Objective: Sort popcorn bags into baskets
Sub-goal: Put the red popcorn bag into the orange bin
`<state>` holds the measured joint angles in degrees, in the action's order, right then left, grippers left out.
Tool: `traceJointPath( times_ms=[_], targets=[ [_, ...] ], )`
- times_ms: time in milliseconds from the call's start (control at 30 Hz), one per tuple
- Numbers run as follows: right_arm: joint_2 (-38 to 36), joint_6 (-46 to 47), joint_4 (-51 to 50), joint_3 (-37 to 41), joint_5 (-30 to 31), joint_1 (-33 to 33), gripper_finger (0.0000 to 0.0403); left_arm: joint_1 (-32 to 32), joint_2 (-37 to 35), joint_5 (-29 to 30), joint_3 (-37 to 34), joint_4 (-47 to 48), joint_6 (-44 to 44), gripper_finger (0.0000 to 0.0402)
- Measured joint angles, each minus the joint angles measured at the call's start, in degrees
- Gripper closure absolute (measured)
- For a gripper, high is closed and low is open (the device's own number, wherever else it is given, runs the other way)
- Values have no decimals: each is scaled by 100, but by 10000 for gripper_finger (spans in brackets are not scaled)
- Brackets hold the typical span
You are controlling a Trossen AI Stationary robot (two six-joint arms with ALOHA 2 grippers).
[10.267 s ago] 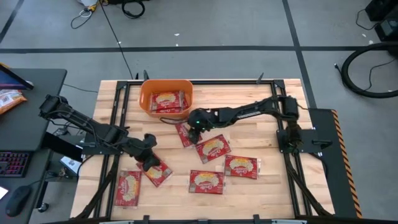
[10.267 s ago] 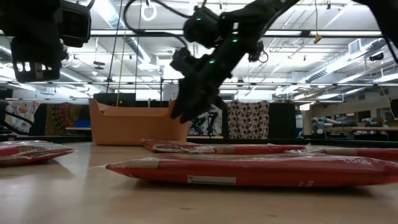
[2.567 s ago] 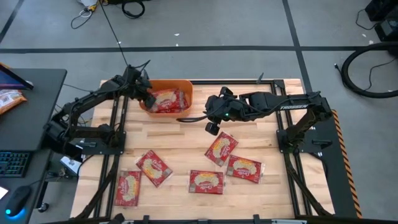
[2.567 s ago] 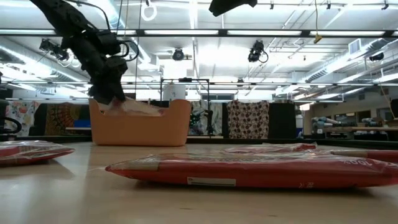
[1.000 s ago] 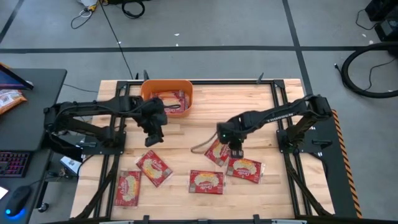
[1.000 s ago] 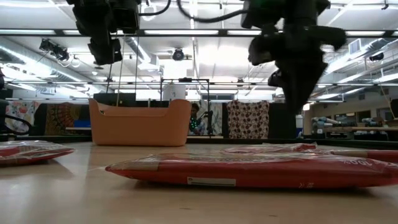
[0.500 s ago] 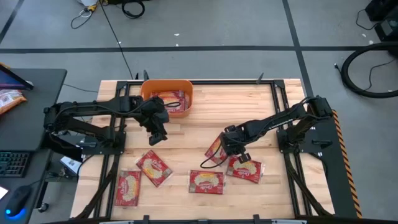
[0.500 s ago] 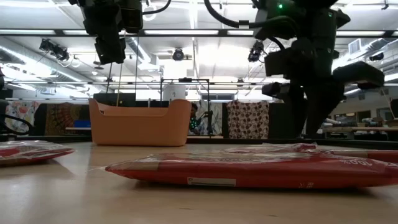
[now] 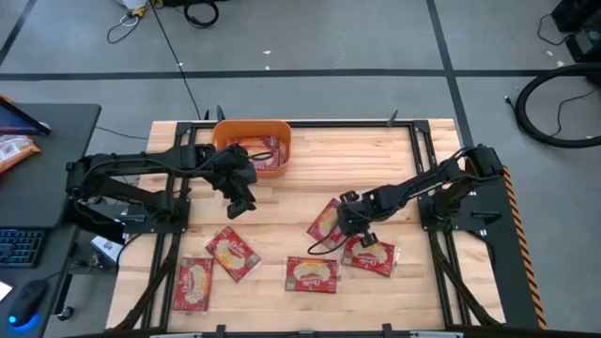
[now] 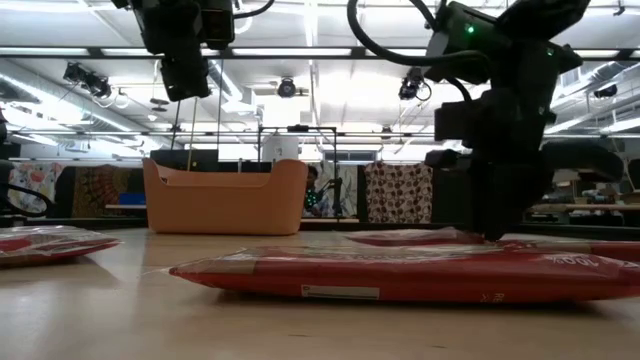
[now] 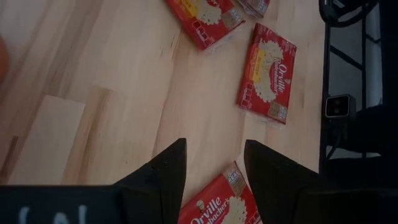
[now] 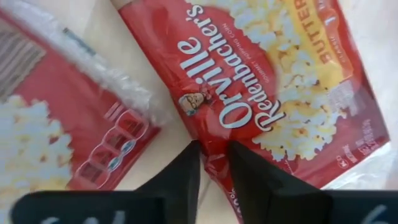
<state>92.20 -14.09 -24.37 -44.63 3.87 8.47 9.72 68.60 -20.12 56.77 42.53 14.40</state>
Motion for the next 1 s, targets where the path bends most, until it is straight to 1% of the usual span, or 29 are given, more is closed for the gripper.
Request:
traceJointPath(
  times_ms=[133, 200, 400, 567, 733, 867, 1000],
  targets=[
    [4, 15, 102, 41, 92, 3, 379, 0, 0, 0, 0, -1, 1, 235],
    [9, 14, 111, 42, 93, 2, 394, 0, 0, 0, 0, 2, 4, 235],
    [44, -33, -238, -269, 234, 4, 398, 0, 0, 0, -2, -22, 67, 235],
    [26, -513, -575, -846, 479, 1, 398, 0, 2, 6, -2, -348, 250, 235],
    [25, -899, -1005, -1466, 902, -14, 400, 15, 2, 199, -2, -508, 303, 235],
    [20, -1117, -1108, -1986, 1021, -113, 400, 131, -88, 102, -4, -540, 504, 235],
    [15, -1494, -1069, -2493, 1112, -239, 400, 281, -344, -2, -9, -878, 738, 235]
  ],
)
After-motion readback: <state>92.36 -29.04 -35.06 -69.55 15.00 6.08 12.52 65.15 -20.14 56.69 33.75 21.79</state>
